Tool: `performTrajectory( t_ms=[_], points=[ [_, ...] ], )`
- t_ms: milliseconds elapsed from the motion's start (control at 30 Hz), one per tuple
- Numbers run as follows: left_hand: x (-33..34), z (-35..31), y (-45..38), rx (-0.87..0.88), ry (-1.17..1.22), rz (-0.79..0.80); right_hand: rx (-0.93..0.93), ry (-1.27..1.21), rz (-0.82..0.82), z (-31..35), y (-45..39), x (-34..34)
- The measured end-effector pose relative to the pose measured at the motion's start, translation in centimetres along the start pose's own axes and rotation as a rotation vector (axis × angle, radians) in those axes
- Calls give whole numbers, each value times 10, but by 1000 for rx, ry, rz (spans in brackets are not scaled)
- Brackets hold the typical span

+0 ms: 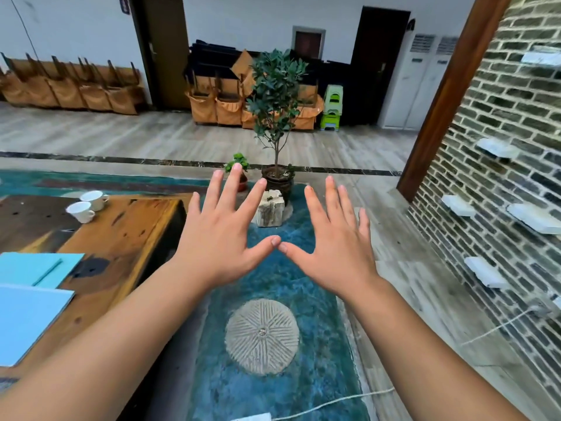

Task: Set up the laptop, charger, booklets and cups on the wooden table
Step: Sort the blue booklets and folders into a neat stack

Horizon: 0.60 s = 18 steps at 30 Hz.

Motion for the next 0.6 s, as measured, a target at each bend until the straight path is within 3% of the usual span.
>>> performTrajectory(
  t_ms=[333,600],
  points=[
    [32,-14,-2,-75,-48,81,29,5,79,-44,-7,16],
    [84,37,-38,-81,-43,124,69,-4,122,-41,-64,75]
  ],
)
Point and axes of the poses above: each hand's wrist, its own y-axis away from the middle knuckle, its own x-axis out of the palm, z = x × y, the point moved 4 cm from there along -y, towards the middle knuckle, and after that the axes turned 3 degrees about -y, right-handed, at the moved point
